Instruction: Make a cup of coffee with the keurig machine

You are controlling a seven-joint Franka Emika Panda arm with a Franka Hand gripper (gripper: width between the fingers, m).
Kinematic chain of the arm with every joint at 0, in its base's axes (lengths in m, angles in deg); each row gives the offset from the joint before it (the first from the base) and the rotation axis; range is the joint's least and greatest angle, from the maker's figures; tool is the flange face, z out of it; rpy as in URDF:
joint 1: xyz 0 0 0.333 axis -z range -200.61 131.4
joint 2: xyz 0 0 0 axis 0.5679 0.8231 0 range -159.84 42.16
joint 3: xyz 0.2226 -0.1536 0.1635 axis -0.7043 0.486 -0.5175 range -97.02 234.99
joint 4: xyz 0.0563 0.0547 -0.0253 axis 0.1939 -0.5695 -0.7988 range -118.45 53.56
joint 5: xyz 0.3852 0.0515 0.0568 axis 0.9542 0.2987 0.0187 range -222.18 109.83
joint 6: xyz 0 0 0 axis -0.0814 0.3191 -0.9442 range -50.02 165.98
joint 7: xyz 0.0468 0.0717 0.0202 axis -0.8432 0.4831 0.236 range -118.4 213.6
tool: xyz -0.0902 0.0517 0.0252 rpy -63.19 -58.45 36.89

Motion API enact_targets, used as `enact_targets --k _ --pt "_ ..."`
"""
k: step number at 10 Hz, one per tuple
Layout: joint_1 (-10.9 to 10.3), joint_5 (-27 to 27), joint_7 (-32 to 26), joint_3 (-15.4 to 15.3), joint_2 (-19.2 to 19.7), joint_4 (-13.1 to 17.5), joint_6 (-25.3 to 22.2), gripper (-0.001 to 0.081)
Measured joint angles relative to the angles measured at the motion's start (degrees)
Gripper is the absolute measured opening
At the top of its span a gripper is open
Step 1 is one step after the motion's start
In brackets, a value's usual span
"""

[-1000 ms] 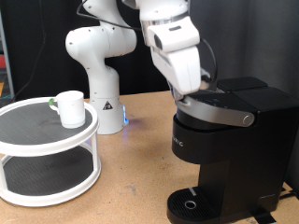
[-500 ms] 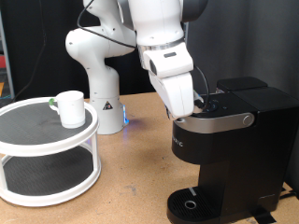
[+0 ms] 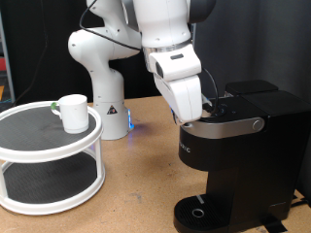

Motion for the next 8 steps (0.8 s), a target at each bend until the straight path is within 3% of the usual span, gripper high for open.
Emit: enact_targets --k 2,8 --pt "0.04 0.46 -1.77 0.29 -0.18 -0.22 0.0 0.0007" --pt "0.49 10.85 -10.12 3.8 -3.14 -0.38 -1.43 0.0007"
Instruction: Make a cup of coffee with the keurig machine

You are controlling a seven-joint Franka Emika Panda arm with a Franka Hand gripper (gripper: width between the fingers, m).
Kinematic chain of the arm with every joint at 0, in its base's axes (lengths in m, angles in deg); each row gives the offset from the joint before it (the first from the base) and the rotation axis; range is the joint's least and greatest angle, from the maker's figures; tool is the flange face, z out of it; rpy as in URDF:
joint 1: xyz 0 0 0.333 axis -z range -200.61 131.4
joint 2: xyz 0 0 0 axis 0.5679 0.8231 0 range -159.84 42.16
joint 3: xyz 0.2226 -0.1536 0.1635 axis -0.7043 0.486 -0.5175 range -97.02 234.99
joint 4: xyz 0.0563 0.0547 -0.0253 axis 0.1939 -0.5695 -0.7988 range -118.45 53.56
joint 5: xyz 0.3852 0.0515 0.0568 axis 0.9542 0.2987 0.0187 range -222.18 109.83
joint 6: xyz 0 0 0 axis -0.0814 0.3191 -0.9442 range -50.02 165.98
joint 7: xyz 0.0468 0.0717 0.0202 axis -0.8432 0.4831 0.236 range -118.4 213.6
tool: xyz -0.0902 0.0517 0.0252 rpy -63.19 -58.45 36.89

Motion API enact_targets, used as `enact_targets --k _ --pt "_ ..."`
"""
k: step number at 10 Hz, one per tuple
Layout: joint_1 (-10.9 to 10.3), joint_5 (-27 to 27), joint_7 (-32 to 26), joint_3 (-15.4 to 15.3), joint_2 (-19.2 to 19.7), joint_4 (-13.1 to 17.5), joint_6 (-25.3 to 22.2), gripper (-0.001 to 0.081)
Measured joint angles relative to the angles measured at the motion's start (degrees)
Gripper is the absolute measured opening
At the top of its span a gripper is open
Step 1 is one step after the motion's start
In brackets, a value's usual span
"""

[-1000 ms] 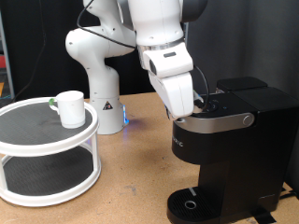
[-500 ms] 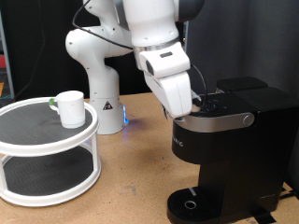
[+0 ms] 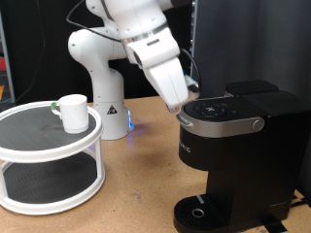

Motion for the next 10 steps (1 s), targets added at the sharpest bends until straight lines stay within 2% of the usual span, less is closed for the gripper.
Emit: enact_targets --k 4,5,6,7,8,9,10 --pt "0.07 1.27 0.13 1.13 -1.9 4.97 -9.02 0.0007" --pt "0.07 1.27 0.2 1.1 -1.89 4.63 -7.86 0.0007" --pt "0.03 4.2 1.71 0.91 -2.2 3.24 -2.76 0.0007" --pt "0.0 8.94 3.64 0.82 -3.03 1.24 1.95 0.0007" --pt "0.06 13.72 5.23 1.07 -4.46 -0.48 3.35 0.0007" --pt "0.27 15.63 6.63 1.74 -6.27 -1.73 1.77 0.0007" --pt "0.71 14.79 6.78 2.67 -7.89 -2.13 -3.53 0.0007"
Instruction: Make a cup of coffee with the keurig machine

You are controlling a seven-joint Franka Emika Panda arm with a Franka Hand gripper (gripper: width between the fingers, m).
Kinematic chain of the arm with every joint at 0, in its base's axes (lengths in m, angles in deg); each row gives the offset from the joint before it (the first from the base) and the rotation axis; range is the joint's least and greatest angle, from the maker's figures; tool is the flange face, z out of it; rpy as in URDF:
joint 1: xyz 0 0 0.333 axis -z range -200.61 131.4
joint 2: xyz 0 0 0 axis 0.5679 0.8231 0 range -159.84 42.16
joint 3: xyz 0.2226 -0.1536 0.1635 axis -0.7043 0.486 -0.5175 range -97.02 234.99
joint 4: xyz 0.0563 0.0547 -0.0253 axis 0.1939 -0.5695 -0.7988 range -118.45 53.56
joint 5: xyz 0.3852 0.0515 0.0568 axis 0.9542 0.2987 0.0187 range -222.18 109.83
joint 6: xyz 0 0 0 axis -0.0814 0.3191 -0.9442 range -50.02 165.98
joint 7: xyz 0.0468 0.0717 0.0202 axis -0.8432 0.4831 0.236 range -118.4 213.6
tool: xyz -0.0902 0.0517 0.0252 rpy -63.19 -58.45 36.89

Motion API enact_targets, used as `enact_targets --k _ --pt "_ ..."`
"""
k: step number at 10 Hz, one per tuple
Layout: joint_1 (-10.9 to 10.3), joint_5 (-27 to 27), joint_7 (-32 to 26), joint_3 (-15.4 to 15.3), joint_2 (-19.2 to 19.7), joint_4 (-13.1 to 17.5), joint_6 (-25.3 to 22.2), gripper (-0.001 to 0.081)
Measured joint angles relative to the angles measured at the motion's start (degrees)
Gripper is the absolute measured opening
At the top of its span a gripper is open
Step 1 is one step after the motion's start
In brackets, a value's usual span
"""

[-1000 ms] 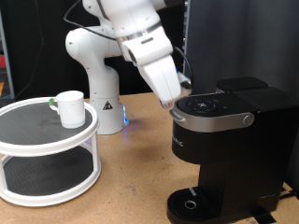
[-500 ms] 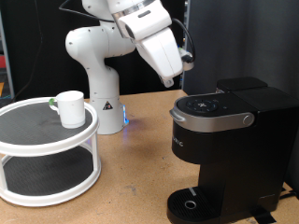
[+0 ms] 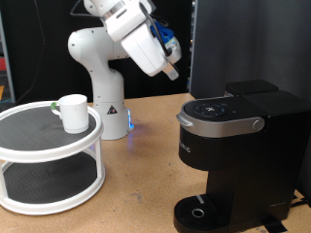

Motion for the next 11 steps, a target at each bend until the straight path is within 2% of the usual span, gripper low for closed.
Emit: enact_targets --k 1,3,4,6,9,10,11 --pt "0.36 -0.54 -0.05 0.7 -1.19 -0.07 -4.04 0.0007" --pt "0.3 1.51 0.03 0.43 -1.14 -0.63 -0.94 0.0007" --pt "0.3 3.72 -1.7 0.93 -1.72 -1.28 -1.37 0.0007" --pt "0.4 3.92 -6.29 3.42 -4.32 -2.51 -9.88 0.0007" --pt "1.16 -1.06 -12.94 7.27 -7.66 -2.73 -24.28 0.0007" --pt "1.62 -2.7 -14.26 8.2 -8.79 -2.83 -27.27 0.0007" --pt "1.9 -3.33 -14.83 8.6 -10.2 -3.55 -28.28 0.0007"
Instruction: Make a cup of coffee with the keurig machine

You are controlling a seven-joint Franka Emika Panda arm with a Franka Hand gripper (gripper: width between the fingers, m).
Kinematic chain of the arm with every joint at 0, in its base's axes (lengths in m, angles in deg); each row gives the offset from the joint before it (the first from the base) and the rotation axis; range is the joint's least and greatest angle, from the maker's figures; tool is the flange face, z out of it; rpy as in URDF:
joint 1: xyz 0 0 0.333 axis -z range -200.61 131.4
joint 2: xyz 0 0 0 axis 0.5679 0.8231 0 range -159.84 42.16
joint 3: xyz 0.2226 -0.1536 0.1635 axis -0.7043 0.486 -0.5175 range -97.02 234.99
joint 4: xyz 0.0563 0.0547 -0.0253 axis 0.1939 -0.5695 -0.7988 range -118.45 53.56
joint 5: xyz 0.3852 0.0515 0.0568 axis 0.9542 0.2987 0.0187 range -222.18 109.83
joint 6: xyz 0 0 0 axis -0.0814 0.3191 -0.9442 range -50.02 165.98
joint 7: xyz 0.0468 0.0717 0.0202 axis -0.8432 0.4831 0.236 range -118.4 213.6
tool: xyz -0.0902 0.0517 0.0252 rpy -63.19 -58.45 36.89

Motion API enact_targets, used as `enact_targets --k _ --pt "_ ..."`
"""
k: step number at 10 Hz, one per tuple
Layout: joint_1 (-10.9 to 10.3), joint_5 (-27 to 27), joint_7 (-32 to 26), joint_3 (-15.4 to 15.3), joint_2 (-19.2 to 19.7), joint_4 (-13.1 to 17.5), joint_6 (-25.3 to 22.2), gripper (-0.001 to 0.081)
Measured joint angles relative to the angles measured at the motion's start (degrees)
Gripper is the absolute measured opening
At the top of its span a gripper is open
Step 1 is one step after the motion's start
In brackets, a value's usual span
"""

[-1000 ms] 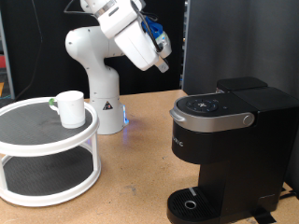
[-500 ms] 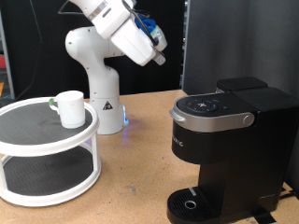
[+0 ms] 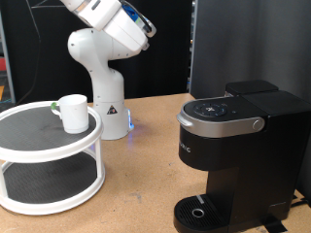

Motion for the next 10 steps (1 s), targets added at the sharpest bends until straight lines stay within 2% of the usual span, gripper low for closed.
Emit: enact_targets --k 1,3,4,5,7,8,10 --pt "-0.01 0.16 0.33 -0.07 0.06 -0.12 0.81 0.0007" --pt "0.27 6.92 3.1 0.05 -0.15 -1.53 5.44 0.0007" --pt "1.01 8.85 5.56 0.06 -0.78 -2.76 7.51 0.0007" --pt "2.21 8.72 7.59 0.14 -1.84 -3.81 7.35 0.0007" --pt "4.41 5.24 8.33 1.59 -3.87 -4.43 1.08 0.0007" --pt "4.72 4.09 8.3 2.29 -4.68 -4.42 -1.17 0.0007" --pt "4.73 4.28 8.64 2.57 -4.6 -4.49 -1.68 0.0007"
